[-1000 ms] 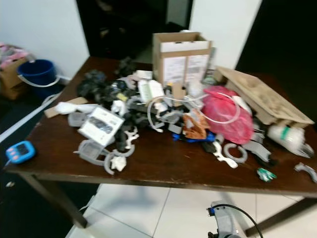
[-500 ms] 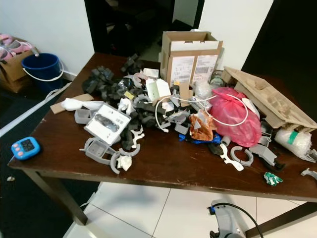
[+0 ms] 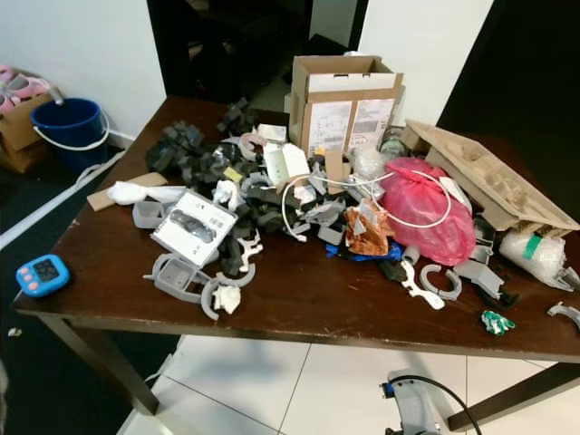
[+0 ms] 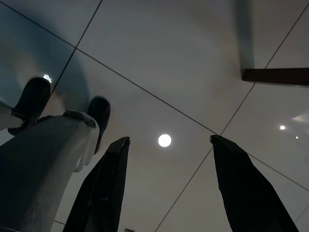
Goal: Picking trash to rubbish bin
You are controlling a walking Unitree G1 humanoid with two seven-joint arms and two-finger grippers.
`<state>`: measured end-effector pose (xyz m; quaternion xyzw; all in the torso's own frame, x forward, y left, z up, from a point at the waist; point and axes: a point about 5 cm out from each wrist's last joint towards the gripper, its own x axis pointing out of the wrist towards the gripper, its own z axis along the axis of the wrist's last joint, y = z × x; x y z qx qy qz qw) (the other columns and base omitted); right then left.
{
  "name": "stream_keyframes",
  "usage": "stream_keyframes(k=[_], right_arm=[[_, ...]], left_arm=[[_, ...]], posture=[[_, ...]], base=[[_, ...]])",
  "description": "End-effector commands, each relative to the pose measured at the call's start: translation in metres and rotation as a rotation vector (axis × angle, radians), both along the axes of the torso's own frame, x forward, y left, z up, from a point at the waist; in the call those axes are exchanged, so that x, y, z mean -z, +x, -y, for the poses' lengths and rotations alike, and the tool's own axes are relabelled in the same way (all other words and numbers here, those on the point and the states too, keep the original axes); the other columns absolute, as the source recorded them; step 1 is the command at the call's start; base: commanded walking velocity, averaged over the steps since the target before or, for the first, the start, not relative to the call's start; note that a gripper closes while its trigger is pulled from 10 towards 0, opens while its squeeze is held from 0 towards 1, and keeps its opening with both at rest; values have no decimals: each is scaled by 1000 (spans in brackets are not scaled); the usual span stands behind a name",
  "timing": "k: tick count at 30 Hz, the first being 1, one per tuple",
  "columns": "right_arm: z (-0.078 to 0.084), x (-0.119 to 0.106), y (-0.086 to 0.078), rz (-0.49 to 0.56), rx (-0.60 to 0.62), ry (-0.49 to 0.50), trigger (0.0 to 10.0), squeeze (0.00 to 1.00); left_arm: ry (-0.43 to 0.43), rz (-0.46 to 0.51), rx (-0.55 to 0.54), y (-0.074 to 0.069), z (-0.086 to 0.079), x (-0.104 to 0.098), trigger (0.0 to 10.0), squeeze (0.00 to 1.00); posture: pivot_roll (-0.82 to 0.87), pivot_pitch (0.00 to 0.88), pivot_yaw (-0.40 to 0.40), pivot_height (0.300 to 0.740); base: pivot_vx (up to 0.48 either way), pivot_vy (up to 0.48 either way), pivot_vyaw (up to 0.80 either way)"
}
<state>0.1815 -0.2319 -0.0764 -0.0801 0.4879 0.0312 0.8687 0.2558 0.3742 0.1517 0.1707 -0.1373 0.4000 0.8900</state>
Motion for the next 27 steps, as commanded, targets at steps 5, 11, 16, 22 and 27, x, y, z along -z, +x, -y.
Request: stream_keyframes(k=[5,11,16,22,27], right_arm=[[4,4,-11,-33,15,-8,10000,0],[4,5,-13,-38,21,-8,10000,0],[5,6,-15,-43,27,-10,10000,0],[5,6,-16,-46,26,-9,10000,0],[3,6,-15,-45,25,-6,10000,0]], left_arm=[[92,131,390,41,56,-56,10000,0],[28,130,725,56,97,-67,10000,0],[161,-61,1060,56,135,-76,10000,0],[375,-415,1271,43,140,-89,10000,0],[488,-658,1351,28,133,-91,10000,0]], posture=[[119,104,-87,740],[111,104,-83,740],[111,101,-85,740],[111,102,-84,740],[112,98,-79,740]], base=[[0,0,0],[0,0,0],[0,0,0],[0,0,0],[0,0,0]])
